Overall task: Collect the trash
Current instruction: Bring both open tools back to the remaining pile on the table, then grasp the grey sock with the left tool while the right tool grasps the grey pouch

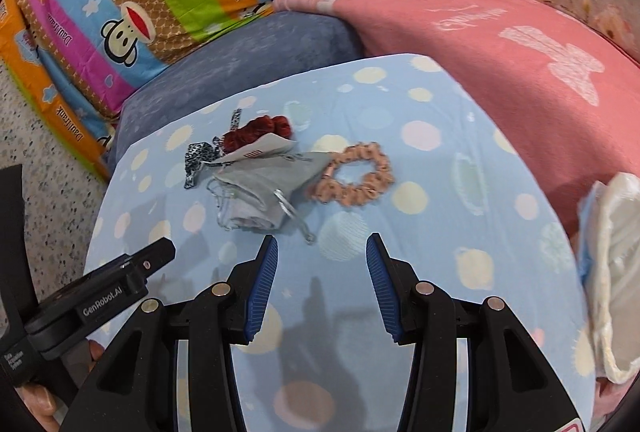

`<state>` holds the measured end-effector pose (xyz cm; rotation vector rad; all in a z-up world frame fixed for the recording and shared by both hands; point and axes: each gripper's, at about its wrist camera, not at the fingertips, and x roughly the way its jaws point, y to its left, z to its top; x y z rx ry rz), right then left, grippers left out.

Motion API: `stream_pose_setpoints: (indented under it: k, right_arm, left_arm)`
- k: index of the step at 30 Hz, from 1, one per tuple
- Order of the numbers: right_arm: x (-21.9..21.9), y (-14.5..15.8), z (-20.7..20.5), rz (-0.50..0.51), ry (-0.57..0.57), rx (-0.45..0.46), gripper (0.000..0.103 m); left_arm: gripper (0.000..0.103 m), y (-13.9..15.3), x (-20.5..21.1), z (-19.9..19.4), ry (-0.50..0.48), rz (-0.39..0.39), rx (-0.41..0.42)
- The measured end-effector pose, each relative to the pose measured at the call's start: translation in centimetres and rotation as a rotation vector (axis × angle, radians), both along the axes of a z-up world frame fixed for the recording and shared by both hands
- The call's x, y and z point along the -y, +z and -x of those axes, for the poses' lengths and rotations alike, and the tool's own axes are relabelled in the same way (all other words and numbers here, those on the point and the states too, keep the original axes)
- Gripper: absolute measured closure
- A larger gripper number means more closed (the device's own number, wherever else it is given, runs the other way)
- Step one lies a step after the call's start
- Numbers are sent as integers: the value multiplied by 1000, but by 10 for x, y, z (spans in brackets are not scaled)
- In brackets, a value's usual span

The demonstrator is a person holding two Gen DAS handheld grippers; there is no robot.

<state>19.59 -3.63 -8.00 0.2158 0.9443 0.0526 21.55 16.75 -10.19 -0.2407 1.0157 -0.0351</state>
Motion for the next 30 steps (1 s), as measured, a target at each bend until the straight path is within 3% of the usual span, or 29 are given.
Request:
stream_pose_setpoints:
  k: [11, 14, 19, 22, 25, 30]
  right_arm:
    - [-23, -23, -47, -64, 32, -40, 59]
    - [-26, -29, -55, -67, 37, -49, 69]
    - [-21, -38, -62, -81, 20, -63, 98]
    - [-8, -32, -54, -85, -12, -32, 99]
    - [7, -22, -44, -66, -50, -1, 99]
    - [41, -5, -27, -48, -144, 54, 99]
  left_arm:
    - [33, -15, -11, -22, 9, 7, -28]
    - [33, -17, -8, -28, 0, 3, -33]
    - [33, -19, -1, -35, -22, 3, -37]
    - [32, -18, 6, -37, -40, 17, -29]
    - [22, -15, 18, -39, -58, 30, -16]
    - [20, -13, 51, -44, -140, 55, 3]
